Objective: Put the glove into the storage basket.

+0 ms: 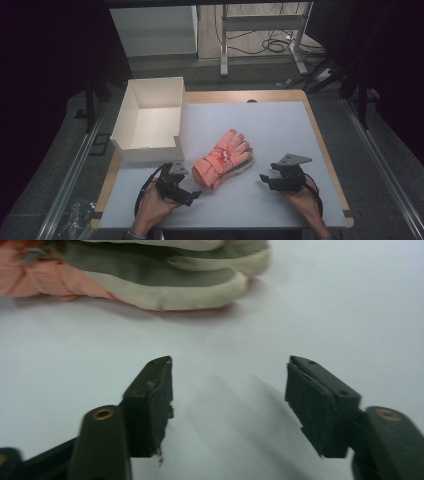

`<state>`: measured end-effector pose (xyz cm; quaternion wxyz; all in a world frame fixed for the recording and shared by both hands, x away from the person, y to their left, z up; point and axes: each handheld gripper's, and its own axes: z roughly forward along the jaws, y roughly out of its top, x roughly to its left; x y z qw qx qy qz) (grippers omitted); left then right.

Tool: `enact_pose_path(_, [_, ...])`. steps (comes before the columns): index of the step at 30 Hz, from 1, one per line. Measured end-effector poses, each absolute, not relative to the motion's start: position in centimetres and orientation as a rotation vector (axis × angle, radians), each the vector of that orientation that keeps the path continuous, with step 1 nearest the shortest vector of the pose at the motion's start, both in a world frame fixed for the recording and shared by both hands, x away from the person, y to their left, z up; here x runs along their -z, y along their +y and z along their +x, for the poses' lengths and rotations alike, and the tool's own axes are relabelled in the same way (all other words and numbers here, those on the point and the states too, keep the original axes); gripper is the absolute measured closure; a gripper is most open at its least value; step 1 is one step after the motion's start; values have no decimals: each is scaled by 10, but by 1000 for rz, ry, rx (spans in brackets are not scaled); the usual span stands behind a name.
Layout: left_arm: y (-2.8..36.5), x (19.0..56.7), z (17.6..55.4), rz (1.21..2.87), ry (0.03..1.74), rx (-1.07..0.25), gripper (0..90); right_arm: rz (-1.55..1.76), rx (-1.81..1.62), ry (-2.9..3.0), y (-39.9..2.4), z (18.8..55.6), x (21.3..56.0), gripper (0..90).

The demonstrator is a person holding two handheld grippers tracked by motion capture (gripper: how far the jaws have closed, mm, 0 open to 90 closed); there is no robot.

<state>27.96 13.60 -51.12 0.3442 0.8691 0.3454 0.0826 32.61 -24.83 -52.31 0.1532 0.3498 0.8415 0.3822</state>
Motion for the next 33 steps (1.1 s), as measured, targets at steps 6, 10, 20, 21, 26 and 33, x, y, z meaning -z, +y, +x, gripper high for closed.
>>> enact_pose_path(6, [126, 497, 288, 2291, 879, -216, 0, 1030, -1056, 2384, -261, 330, 522, 250])
enact_pose_path(10, [119, 487, 295, 2303, 853, -210, 0, 1053, -1022, 2372, -268, 333, 524, 224])
enact_pose_path(20, [106, 474, 314, 2315, 849, -190, 0, 1092, -996, 2357, -281, 337, 528, 218])
enact_pose_path(21, [105, 473, 315, 2318, 849, -192, 0, 1091, -991, 2356, -281, 337, 528, 218])
enact_pose_path(26, [95, 471, 323, 2333, 846, -182, 0, 1082, -977, 2355, -280, 337, 529, 216])
enact_pose_path(33, [81, 477, 335, 2359, 862, -165, 0, 1084, -983, 2353, -280, 337, 529, 216])
